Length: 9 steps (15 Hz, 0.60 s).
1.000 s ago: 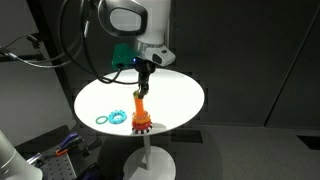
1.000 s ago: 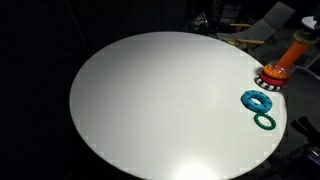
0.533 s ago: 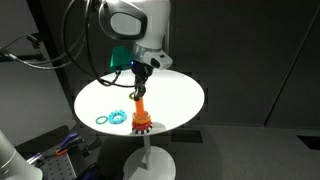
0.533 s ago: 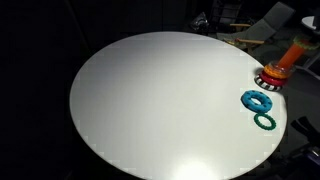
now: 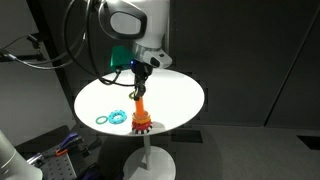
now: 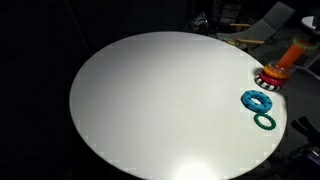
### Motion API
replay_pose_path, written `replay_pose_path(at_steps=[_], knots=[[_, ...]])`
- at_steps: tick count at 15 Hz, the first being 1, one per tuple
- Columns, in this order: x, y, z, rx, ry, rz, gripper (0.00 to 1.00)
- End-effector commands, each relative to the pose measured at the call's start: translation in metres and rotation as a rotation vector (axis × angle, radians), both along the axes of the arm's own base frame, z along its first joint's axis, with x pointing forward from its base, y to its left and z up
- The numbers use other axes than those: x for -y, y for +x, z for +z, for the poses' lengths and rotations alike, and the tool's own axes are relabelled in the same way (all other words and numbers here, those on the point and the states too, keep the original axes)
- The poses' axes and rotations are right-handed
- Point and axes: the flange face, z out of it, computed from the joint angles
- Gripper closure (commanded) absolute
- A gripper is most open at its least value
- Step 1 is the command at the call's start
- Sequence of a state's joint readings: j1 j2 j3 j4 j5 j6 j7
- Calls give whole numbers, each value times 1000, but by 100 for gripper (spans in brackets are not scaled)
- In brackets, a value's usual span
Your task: Pick up the light green ring and stack it onto the rings stacking stand
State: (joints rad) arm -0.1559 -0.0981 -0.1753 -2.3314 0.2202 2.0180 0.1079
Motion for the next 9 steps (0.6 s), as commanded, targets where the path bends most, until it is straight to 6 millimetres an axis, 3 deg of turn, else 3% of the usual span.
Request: replay_pose_path(at_steps=[1,9], knots=[[0,1,10,19,-30,26,94],[5,2,16,27,-53,35,94]])
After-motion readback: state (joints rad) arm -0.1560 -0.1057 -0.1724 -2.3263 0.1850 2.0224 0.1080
